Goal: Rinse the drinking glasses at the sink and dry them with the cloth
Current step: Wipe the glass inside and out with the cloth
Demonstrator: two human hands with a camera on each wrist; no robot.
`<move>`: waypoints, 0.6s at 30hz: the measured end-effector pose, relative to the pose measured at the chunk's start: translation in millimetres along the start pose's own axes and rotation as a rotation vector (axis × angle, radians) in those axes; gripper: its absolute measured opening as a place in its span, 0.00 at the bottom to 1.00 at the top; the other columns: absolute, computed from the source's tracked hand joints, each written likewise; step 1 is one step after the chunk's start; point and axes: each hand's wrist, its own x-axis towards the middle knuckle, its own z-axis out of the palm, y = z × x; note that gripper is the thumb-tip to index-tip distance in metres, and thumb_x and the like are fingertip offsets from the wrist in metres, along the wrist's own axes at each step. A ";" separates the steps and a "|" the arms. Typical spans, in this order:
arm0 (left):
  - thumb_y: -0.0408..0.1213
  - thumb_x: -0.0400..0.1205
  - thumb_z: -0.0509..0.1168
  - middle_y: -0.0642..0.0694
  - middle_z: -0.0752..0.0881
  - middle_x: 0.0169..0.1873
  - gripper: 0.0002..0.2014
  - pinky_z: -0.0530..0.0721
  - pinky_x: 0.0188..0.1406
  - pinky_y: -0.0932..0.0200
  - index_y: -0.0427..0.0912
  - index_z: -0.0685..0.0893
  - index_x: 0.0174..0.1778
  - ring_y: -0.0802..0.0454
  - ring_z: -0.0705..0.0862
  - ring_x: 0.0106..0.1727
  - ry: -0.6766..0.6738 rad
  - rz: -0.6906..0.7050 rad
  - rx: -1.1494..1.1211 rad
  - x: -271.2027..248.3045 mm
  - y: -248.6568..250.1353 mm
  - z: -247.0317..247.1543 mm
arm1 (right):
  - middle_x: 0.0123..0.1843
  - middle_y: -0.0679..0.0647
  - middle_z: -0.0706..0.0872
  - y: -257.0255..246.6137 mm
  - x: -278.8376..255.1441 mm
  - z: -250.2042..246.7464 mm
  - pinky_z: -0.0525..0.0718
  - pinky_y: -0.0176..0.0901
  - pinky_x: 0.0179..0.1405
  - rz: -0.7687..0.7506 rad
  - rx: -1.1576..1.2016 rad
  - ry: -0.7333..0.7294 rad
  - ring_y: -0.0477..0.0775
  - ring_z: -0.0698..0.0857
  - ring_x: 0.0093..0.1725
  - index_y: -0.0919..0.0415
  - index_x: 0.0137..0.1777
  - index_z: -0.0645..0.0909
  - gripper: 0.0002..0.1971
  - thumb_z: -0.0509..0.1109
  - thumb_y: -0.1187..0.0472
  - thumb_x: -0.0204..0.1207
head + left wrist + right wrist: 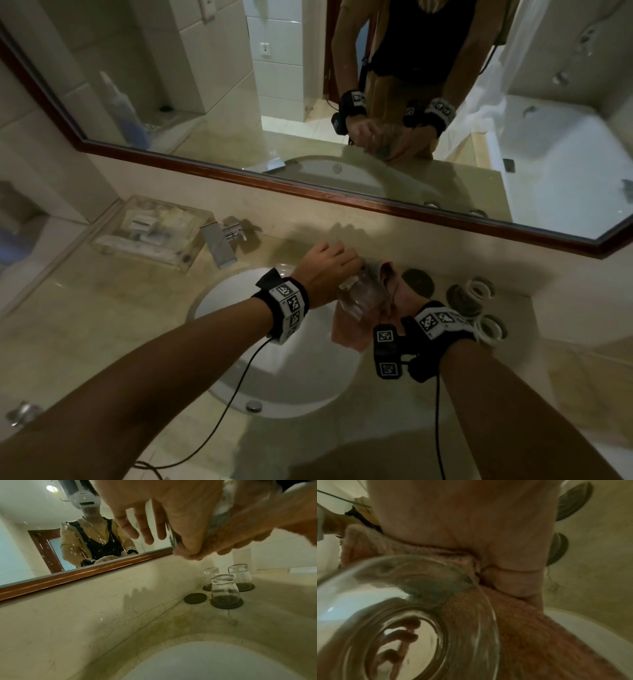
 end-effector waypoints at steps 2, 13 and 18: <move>0.44 0.69 0.70 0.46 0.87 0.46 0.17 0.82 0.43 0.55 0.44 0.84 0.53 0.46 0.84 0.43 0.078 0.011 0.001 -0.5 0.2 -0.1 | 0.32 0.57 0.63 -9.3 -9.0 3.0 0.77 0.59 0.45 0.023 -0.242 0.191 0.59 0.69 0.34 0.57 0.35 0.59 0.17 0.49 0.69 0.86; 0.47 0.69 0.75 0.47 0.84 0.51 0.24 0.77 0.49 0.52 0.47 0.81 0.60 0.46 0.80 0.50 -0.214 -0.126 0.060 0.3 -3.6 -4.1 | 0.59 0.62 0.87 76.9 29.1 -83.2 0.78 0.63 0.69 0.092 0.424 -0.584 0.64 0.84 0.60 0.60 0.61 0.82 0.24 0.63 0.41 0.78; 0.50 0.68 0.75 0.51 0.81 0.54 0.22 0.75 0.58 0.52 0.49 0.81 0.56 0.48 0.78 0.59 -0.478 -0.315 0.046 2.2 -6.7 1.4 | 0.51 0.50 0.83 65.3 23.8 -81.1 0.81 0.49 0.54 -0.568 -0.428 -0.439 0.48 0.81 0.48 0.47 0.53 0.77 0.10 0.56 0.46 0.80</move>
